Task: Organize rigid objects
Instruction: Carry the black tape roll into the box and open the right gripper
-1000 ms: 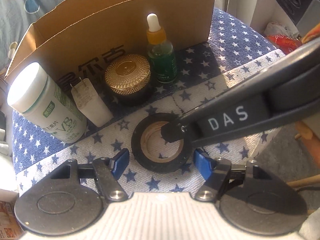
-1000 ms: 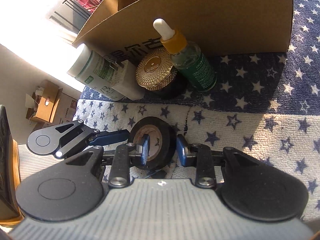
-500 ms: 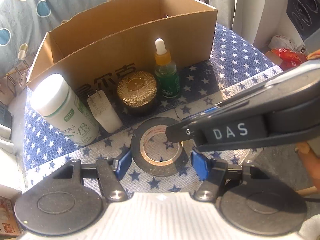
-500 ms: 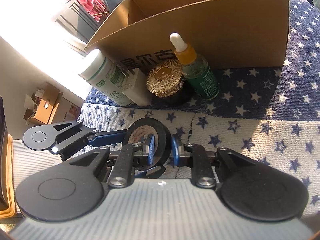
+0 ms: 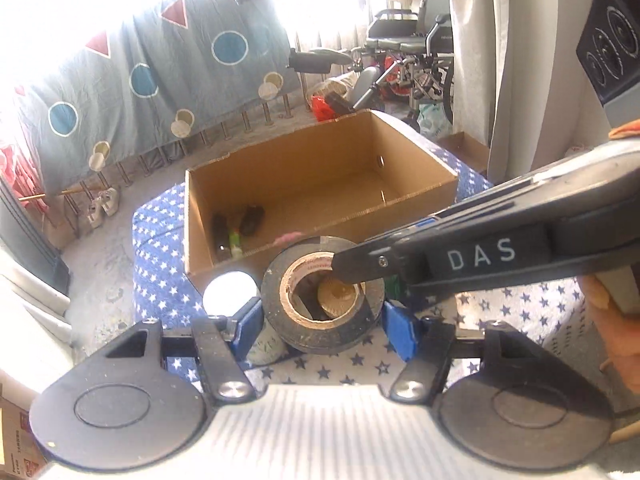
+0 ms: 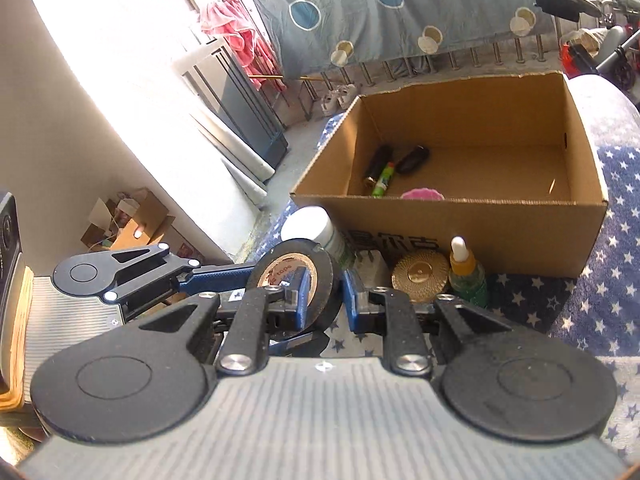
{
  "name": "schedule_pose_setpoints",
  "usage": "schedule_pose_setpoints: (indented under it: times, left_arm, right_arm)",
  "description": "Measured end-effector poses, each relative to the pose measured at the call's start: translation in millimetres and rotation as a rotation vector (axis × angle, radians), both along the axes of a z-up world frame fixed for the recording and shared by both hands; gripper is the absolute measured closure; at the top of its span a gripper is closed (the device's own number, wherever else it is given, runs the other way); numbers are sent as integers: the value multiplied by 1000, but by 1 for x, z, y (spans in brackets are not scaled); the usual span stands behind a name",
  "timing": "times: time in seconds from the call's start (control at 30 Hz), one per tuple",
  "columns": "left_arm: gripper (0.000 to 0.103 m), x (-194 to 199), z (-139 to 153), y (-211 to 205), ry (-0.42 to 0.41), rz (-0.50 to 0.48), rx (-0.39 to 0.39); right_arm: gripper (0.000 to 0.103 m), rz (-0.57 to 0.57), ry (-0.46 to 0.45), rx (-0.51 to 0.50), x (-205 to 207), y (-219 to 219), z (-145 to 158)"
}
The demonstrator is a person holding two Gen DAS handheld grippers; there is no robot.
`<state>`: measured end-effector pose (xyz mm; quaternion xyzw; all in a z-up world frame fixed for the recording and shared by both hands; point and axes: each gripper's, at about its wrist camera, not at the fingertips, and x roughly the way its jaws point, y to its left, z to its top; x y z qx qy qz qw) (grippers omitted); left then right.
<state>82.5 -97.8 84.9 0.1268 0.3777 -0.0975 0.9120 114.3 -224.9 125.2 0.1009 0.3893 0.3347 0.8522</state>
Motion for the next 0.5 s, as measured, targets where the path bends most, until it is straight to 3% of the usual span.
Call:
schedule_pose_setpoints:
  times: [0.23,0.37,0.5]
  left_arm:
    - [37,56,53,7,-19,16,-20]
    - [37,108,52,13,53,16,-42]
    - [37,167,26,20,192,25,-70]
  right_arm:
    - [85,52,-44,-2,61,3,58]
    - [85,59,26,-11,116,3,63]
    - [85,54,133,-64,179,11,41]
